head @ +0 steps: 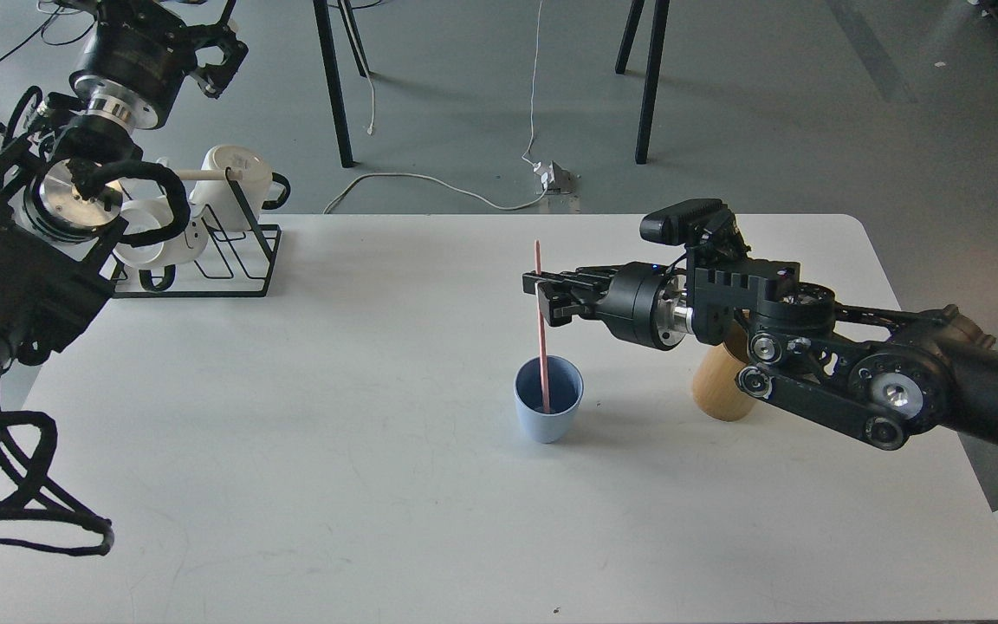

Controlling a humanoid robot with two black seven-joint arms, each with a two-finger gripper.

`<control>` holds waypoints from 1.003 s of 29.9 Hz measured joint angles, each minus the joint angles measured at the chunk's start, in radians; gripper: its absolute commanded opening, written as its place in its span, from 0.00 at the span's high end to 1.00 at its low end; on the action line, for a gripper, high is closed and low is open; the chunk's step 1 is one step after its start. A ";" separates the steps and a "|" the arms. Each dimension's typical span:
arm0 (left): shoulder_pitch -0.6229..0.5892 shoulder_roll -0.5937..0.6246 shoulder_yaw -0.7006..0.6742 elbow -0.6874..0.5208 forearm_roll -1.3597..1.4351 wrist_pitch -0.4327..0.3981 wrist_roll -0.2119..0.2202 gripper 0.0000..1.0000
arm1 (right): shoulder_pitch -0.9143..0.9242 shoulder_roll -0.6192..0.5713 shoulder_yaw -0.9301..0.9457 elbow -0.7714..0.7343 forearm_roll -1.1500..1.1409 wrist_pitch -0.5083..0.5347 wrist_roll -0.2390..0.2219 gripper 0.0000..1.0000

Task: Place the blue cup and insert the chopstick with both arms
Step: 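Lower the straw into the blue cup with the right gripper, then release the straw and lift the right gripper away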

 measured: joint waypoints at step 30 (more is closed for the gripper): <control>0.000 -0.008 -0.006 -0.008 -0.001 0.000 -0.002 0.00 | -0.049 -0.126 0.664 -0.189 0.858 0.068 0.070 0.00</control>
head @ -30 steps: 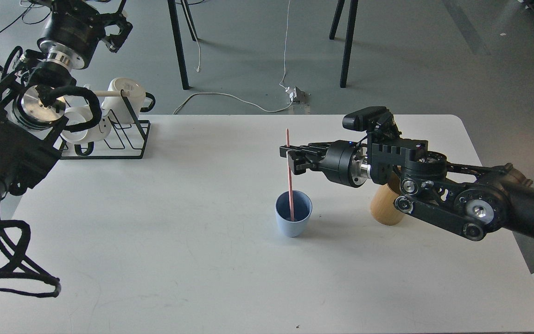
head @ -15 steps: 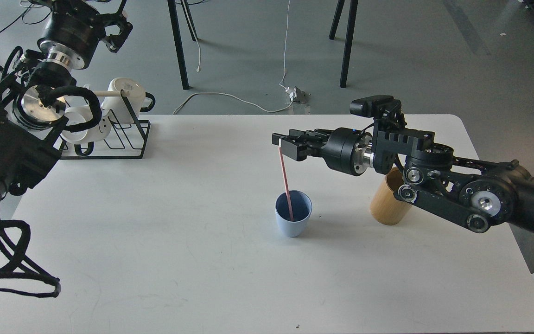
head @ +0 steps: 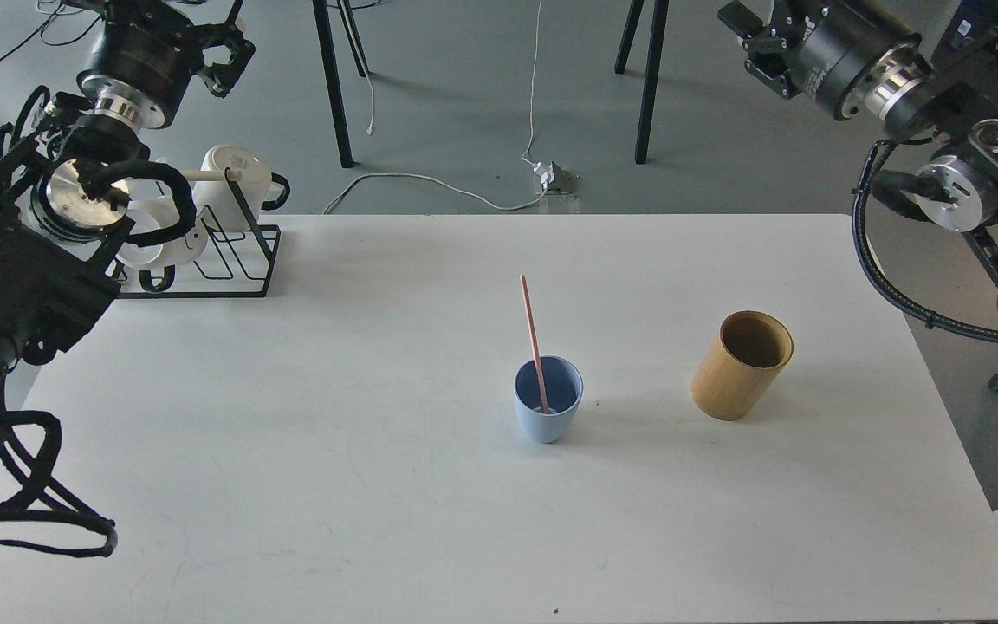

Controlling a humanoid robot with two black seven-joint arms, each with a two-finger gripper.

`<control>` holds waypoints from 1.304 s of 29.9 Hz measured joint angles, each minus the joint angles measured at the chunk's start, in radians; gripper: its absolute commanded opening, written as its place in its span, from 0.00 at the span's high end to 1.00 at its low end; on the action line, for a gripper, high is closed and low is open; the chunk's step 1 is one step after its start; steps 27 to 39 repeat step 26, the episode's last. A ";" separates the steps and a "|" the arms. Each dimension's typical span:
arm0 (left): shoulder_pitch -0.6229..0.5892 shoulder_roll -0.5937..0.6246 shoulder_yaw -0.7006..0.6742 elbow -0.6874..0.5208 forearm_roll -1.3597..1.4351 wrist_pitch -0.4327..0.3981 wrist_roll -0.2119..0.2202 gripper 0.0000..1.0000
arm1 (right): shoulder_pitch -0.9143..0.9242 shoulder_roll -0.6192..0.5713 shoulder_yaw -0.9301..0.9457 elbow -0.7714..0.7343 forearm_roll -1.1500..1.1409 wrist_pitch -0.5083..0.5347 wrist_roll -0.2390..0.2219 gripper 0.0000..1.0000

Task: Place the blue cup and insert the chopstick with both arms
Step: 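Release the straw and lift the right gripper away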

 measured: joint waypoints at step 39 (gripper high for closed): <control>0.069 -0.028 -0.051 0.000 -0.026 0.000 -0.006 0.00 | -0.163 0.095 0.244 -0.418 0.727 0.318 0.020 0.00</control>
